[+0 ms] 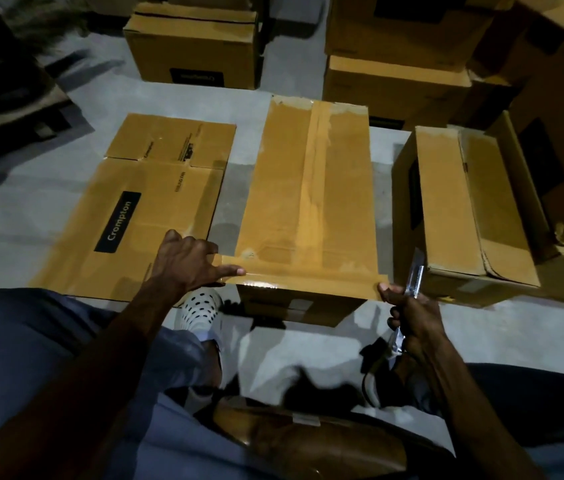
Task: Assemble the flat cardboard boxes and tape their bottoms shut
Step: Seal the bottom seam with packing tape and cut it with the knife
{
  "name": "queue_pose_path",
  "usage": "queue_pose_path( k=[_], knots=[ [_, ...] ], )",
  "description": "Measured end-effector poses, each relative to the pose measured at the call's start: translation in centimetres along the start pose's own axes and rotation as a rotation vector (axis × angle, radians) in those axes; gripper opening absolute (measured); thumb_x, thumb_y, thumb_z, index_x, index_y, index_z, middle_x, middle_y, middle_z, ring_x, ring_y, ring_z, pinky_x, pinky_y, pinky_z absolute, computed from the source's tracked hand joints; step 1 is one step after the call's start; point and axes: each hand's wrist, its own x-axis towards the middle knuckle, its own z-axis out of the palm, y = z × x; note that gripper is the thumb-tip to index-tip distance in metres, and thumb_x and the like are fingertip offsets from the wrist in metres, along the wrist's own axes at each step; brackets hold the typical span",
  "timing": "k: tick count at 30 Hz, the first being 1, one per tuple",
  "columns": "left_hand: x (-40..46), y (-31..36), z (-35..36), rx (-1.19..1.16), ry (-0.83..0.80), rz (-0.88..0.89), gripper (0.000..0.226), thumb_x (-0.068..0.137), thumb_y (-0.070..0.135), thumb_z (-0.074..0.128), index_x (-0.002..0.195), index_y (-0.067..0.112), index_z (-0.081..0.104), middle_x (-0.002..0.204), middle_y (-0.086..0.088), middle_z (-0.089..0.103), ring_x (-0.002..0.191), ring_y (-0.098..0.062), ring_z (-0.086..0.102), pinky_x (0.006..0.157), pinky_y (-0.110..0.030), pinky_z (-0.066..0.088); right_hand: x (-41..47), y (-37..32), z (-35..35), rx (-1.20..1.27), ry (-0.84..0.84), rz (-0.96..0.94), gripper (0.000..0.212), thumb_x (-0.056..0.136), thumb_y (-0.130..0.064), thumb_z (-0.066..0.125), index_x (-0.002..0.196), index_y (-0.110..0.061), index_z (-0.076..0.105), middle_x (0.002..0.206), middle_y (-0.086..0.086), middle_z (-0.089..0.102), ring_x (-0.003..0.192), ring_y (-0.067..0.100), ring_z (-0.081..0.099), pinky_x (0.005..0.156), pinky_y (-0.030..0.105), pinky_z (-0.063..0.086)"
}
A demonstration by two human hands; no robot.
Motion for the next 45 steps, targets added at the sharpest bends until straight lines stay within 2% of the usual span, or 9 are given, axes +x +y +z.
queue_pose_path(
  k=[4, 16, 20, 24, 28, 30, 35, 40, 45],
  knots=[
    [0.2, 0.5, 0.7, -0.024, 0.087, 0.002, 0.11, 0.052, 0.099, -0.002, 0.084, 0.022, 0.07, 0.075, -0.006, 0.073, 0.077, -0.021, 0.067, 0.087, -0.037, 0.033, 0.3, 0.5, -0.2, 0.008, 0.02, -0.015, 0.015, 0.08, -0.009, 0.079, 0.09, -0.005, 0.068, 0.071, 0.003, 0.055, 0.043, 0.009, 0.035, 0.038, 0.019, 0.03],
    [0.7, 0.5, 1.4, -0.151, 0.011, -0.024, 0.116, 0.042, 0.103, -0.006, 0.093, 0.029, 0.068, 0.078, 0.0, 0.073, 0.08, -0.019, 0.066, 0.089, -0.038, 0.032, 1.6, 2.1, 0.0, -0.046, 0.028, -0.079, 0.012, 0.085, -0.016, 0.075, 0.089, -0.009, 0.066, 0.07, 0.005, 0.058, 0.047, 0.013, 0.041, 0.038, 0.02, 0.033],
    [1.0, 0.3, 1.8, -0.254, -0.009, -0.008, 0.091, 0.058, 0.097, 0.029, 0.102, 0.025, 0.066, 0.092, -0.001, 0.072, 0.089, -0.021, 0.064, 0.09, -0.038, 0.034, 1.7, 2.2, -0.4, -0.31, 0.073, -0.259, 0.028, 0.083, -0.035, 0.077, 0.088, -0.009, 0.07, 0.069, 0.01, 0.063, 0.047, 0.016, 0.049, 0.044, 0.026, 0.04],
    [0.7, 0.7, 2.0, -0.297, 0.144, 0.1, 0.058, 0.075, 0.067, 0.066, 0.112, 0.023, 0.058, 0.111, 0.0, 0.065, 0.1, -0.023, 0.058, 0.085, -0.039, 0.041, 1.3, 1.5, -1.2, -0.64, 0.249, -0.49, 0.038, 0.077, -0.048, 0.078, 0.083, -0.012, 0.067, 0.079, 0.005, 0.064, 0.073, 0.021, 0.059, 0.058, 0.027, 0.041],
    [0.1, 3.7, 2.0, -0.189, 0.224, 0.276, 0.041, 0.079, 0.047, 0.065, 0.114, 0.028, 0.054, 0.108, 0.0, 0.057, 0.098, -0.023, 0.056, 0.083, -0.039, 0.041, 0.8, 1.1, 0.3, -0.651, -0.056, -0.674, 0.014, 0.078, -0.03, 0.081, 0.088, -0.023, 0.074, 0.095, -0.003, 0.061, 0.086, 0.008, 0.06, 0.065, 0.025, 0.045],
    [0.3, 5.8, 2.0, -0.144, 0.216, 0.348, 0.04, 0.083, 0.053, 0.056, 0.116, 0.03, 0.055, 0.107, -0.002, 0.056, 0.094, -0.023, 0.055, 0.079, -0.039, 0.042, 1.3, 1.2, 0.7, -0.746, -0.149, -0.702, 0.021, 0.077, -0.027, 0.082, 0.095, -0.026, 0.074, 0.093, -0.011, 0.054, 0.086, 0.001, 0.055, 0.065, 0.021, 0.042],
    [1.6, 10.5, 2.1, -0.144, 0.104, 0.421, 0.052, 0.091, 0.063, 0.031, 0.134, 0.036, 0.047, 0.116, -0.005, 0.053, 0.1, -0.024, 0.052, 0.082, -0.041, 0.041, 2.4, 1.6, 0.7, -0.767, -0.135, -0.739, 0.023, 0.079, -0.025, 0.08, 0.102, -0.022, 0.075, 0.09, -0.017, 0.045, 0.085, -0.003, 0.049, 0.067, 0.025, 0.043],
    [1.6, 12.0, 2.8, -0.105, 0.191, 0.412, 0.045, 0.092, 0.048, 0.053, 0.136, 0.036, 0.051, 0.105, -0.008, 0.058, 0.089, -0.025, 0.054, 0.074, -0.039, 0.044, 3.0, 1.9, 0.2, -0.746, -0.076, -0.734, 0.031, 0.074, -0.034, 0.084, 0.103, -0.028, 0.074, 0.094, -0.015, 0.047, 0.087, 0.006, 0.052, 0.068, 0.029, 0.049],
    [2.4, 11.1, 3.1, -0.113, 0.247, 0.5, 0.047, 0.088, 0.043, 0.044, 0.131, 0.032, 0.058, 0.098, -0.009, 0.06, 0.081, -0.026, 0.057, 0.07, -0.04, 0.046, 4.1, 1.6, -1.0, -0.644, -0.197, -0.764, 0.027, 0.077, -0.019, 0.083, 0.102, -0.019, 0.075, 0.103, -0.005, 0.063, 0.099, 0.012, 0.063, 0.078, 0.031, 0.053]
  ],
)
